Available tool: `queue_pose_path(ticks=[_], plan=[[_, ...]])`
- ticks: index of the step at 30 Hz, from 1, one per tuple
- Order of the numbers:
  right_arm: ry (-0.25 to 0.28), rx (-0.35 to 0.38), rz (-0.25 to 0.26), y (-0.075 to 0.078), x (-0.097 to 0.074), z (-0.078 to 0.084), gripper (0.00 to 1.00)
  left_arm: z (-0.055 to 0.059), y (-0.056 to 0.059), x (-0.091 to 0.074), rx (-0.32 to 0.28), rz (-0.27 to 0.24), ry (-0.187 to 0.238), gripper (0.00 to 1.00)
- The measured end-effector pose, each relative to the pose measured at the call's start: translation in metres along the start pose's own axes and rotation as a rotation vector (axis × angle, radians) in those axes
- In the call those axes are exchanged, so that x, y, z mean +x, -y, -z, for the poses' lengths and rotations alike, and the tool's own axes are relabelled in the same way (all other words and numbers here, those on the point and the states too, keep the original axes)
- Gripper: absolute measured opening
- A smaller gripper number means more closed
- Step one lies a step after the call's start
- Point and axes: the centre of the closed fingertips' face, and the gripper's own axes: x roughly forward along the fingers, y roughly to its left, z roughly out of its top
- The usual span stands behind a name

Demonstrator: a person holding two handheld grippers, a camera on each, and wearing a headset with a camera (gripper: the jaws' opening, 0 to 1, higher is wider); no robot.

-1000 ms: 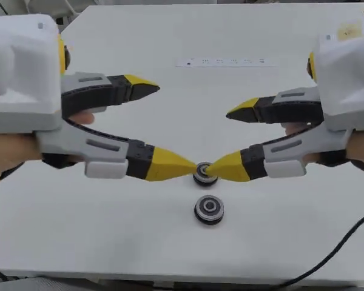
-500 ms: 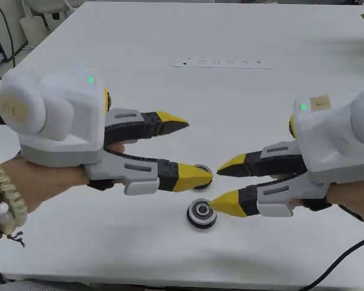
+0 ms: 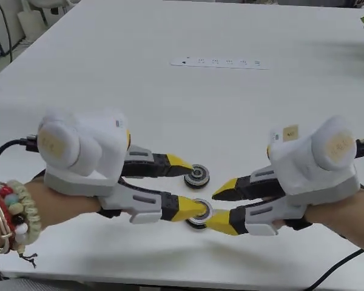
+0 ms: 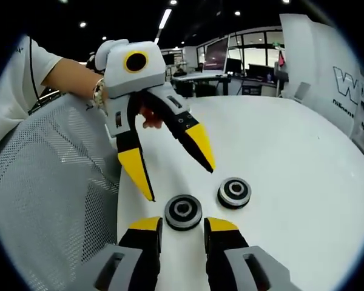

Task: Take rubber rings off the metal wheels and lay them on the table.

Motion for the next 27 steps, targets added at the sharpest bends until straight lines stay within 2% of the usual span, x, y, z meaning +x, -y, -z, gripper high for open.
queue_pose_path(ticks=[3,6,9,12,17,20,23,27], plan=[[-0.01,0.002,0.012,0.002,0.003,0.003,0.22,0.005,0.003,0.003,0.031,0.015,-0.022,0.29],[-0.026,0.004,0.019,0.003,0.005,0.007,0.22,0.009,-0.001,0.005,0.013,0.006,-0.021,0.24],[-0.019,0.014,0.013,0.001,0.007,0.005,0.22,0.019,-0.001,0.008,-0.004,0.005,-0.038,0.18],[-0.019,0.022,0.005,0.0,0.008,0.005,0.23,0.024,0.0,0.01,-0.008,0.01,-0.056,0.17],[-0.016,0.025,0.011,0.001,0.009,0.005,0.22,0.03,0.004,0.014,-0.029,0.023,-0.069,0.14],[-0.02,0.025,0.012,0.0,0.011,0.005,0.23,0.03,0.002,0.015,-0.007,0.016,-0.069,0.13],[-0.018,0.028,0.019,0.002,0.011,0.004,0.23,0.032,0.001,0.015,0.043,0.008,-0.07,0.1],[-0.041,0.025,0.013,0.0,0.014,0.009,0.23,0.032,0.0,0.015,0.031,0.003,-0.053,0.1]])
